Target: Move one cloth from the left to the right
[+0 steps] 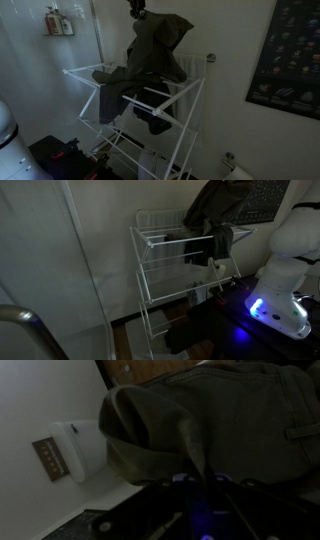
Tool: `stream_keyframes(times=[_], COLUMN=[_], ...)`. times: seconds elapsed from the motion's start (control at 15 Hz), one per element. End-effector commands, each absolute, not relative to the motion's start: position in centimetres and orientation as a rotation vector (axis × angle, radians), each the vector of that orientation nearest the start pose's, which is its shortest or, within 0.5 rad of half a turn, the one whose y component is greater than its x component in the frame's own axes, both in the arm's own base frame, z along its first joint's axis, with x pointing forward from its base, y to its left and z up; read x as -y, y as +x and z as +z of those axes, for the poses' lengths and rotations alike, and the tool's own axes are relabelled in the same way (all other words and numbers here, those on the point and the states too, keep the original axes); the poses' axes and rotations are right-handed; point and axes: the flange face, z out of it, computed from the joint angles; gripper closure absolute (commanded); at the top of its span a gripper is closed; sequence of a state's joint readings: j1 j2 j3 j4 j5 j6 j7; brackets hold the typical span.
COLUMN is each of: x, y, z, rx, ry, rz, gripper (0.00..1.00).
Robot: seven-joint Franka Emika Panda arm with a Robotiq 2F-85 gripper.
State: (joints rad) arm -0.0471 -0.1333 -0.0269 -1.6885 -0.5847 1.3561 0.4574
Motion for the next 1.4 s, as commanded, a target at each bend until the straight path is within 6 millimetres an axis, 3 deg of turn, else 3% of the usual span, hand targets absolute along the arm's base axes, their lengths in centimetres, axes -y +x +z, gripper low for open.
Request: stream_keyframes(times=[0.0, 0.4, 0.6, 1.07, 1.33], x=[10.9, 10.1, 7.9, -0.1, -2.2], y=[45.8, 45.4, 45.7, 45.5, 45.3], z=[63.5, 63.2, 64.4, 68.0, 68.8], rx=[0.766, 0.754, 0.704, 0.492, 0.419], ry=[2.354, 2.383, 2.473, 2.677, 2.762], rz=[-0.163, -0.131, -0.033, 0.255, 0.341], gripper=[0.66, 0.22, 0.01, 0.0, 0.0])
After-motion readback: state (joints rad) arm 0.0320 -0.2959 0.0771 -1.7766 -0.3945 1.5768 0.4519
